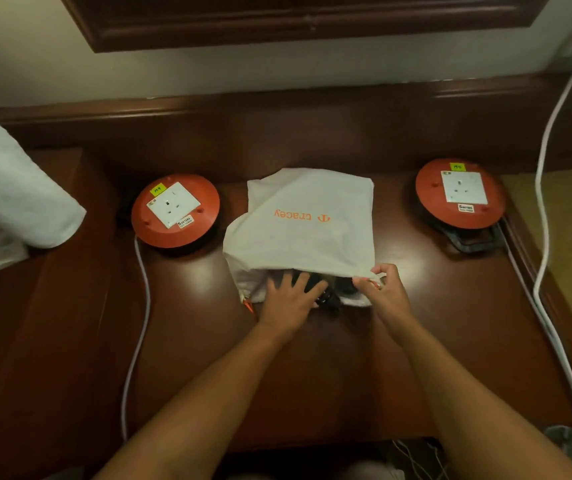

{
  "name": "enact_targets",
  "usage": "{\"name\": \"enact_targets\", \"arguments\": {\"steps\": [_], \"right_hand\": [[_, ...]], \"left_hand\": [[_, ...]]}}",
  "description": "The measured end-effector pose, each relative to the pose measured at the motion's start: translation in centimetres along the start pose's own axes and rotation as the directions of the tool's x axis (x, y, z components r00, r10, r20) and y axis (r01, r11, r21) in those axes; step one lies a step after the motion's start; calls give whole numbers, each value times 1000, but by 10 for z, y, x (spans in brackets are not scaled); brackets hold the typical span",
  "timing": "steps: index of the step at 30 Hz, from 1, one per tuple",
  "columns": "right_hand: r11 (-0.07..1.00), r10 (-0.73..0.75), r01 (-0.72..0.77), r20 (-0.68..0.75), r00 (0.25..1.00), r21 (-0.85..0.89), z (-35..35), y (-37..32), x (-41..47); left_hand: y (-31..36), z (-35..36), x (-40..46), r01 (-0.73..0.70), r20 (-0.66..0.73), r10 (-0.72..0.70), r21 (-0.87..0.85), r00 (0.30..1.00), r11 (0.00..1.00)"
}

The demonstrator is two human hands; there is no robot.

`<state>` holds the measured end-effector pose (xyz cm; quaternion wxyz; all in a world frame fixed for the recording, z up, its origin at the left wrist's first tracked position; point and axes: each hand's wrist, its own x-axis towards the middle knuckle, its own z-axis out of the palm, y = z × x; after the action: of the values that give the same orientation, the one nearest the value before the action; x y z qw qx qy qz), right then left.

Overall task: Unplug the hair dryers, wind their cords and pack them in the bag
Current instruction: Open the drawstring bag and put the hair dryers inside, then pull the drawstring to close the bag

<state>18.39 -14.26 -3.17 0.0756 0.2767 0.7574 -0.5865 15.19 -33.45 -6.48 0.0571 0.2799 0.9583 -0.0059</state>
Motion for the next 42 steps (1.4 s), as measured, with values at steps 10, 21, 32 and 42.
{"name": "enact_targets", "arguments": {"steps": [10,21,32,42], "right_hand": [[964,-140,120,-69,988,-238,-12,14,-6],[953,-219,170,-180,959,-252,-31,55,-25],[758,-189,76,-107,976,-648,-44,96,-35],[775,-301,148,-152,941,-615,14,21,-37]], "left_hand": [[18,-6,19,35,-76,-43,-96,996,995],[45,14,23,66,-71,-77,-146,995,987],[16,3,11,220,29,-225,-359,974,907],[-28,1,-9,700,229,-702,-503,674,507]]}}
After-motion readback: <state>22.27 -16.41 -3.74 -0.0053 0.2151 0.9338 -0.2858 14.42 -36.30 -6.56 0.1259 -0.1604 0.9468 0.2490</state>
